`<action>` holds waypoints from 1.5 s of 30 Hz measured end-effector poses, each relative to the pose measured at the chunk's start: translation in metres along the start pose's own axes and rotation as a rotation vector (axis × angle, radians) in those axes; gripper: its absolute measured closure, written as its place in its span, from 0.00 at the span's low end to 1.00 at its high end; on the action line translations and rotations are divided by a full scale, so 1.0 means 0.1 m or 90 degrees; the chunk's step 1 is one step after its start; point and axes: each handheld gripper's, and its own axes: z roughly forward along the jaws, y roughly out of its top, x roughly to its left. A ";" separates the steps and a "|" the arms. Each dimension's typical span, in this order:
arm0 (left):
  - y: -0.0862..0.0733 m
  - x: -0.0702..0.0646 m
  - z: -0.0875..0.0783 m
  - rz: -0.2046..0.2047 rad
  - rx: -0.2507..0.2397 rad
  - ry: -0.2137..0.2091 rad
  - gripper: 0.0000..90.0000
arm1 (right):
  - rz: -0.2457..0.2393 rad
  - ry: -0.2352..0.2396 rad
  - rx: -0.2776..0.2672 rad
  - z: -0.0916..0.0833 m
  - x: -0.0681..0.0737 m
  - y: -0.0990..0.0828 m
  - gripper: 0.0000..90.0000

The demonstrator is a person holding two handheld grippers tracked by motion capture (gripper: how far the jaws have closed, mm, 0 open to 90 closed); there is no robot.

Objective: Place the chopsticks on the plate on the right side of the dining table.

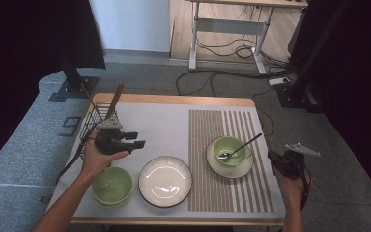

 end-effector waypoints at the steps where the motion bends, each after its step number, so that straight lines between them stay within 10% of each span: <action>1: 0.00 0.00 0.00 0.000 0.000 0.000 0.54 | 0.000 0.000 0.003 0.00 -0.01 0.00 0.94; 45: -0.03 -0.03 0.02 0.003 0.004 0.008 0.54 | -0.034 0.050 0.088 0.29 0.24 -0.10 0.94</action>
